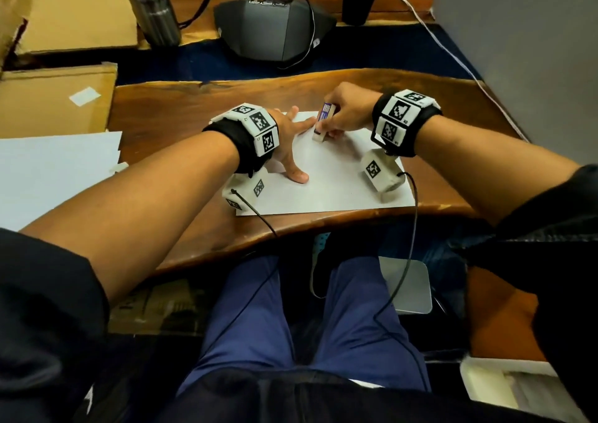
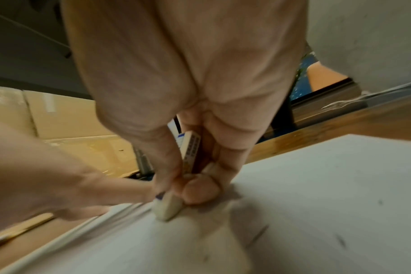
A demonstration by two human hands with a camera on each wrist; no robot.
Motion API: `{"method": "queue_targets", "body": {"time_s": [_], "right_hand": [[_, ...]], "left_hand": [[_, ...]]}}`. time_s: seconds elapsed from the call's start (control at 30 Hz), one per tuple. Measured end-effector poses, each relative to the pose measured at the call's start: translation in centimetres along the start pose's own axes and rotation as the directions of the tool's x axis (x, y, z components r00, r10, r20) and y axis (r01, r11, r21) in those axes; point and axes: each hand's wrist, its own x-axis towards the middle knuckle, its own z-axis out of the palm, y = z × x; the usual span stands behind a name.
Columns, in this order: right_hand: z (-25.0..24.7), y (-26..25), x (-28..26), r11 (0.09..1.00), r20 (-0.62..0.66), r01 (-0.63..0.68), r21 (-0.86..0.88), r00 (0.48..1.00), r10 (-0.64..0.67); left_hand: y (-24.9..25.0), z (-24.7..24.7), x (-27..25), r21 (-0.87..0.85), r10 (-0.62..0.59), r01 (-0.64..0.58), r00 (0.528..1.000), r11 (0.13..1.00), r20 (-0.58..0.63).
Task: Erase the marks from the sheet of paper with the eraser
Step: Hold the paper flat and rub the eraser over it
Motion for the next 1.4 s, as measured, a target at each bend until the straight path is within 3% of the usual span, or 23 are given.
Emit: {"method": "queue_targets", "body": {"time_s": [0.1, 0.3, 0.43, 0.6, 0.77, 0.9, 1.07, 1.23, 1.4], "right_hand": [[-0.1, 0.0, 0.6, 0.996, -0.136, -0.047, 0.071, 0.989, 0.056], [0.3, -0.1, -0.3, 1.0, 0.051, 0.025, -0.003, 0.998, -0.024], [-0.3, -0.3, 0.5, 1.0, -0.129, -0.012, 0.012, 0.992, 0.014], [0.2, -0.1, -0.2, 0.996, 0.062, 0.056, -0.073, 0.997, -0.051], [0.1, -0.4, 0.1, 0.994, -0.056, 0.071, -0.084, 0.996, -0.076], [-0.1, -0.3, -0.5, 0.975, 0.127, 0.122, -0.188, 0.987, -0.099], [-0.3, -0.3, 0.0, 0.986, -0.018, 0.1, -0.134, 0.994, -0.103], [0.0, -0.3, -0.8, 0.961, 0.18, 0.159, -0.226, 0.976, -0.119], [-0.7, -0.1, 0.0, 0.979, -0.001, 0.094, -0.18, 0.995, -0.096]], "left_hand": [[0.1, -0.1, -0.2, -0.02, -0.014, 0.014, 1.0, 1.0, 0.02], [0.1, -0.1, -0.2, 0.0, -0.006, 0.006, 1.0, 1.0, 0.005], [0.2, -0.2, -0.2, 0.017, -0.01, 0.01, 1.0, 1.0, 0.008], [0.3, -0.3, -0.2, 0.038, -0.006, 0.006, 1.0, 0.999, 0.005], [0.3, -0.3, -0.2, 0.035, -0.007, 0.007, 1.0, 0.999, 0.0], [0.2, -0.3, -0.2, 0.052, 0.001, -0.001, 1.0, 0.999, -0.005], [0.4, -0.3, -0.3, 0.054, -0.007, 0.007, 1.0, 0.999, -0.001], [0.1, -0.2, 0.0, 0.059, -0.002, 0.002, 1.0, 0.998, 0.002], [0.5, -0.2, -0.3, 0.062, -0.009, 0.009, 1.0, 0.998, 0.0]]}}
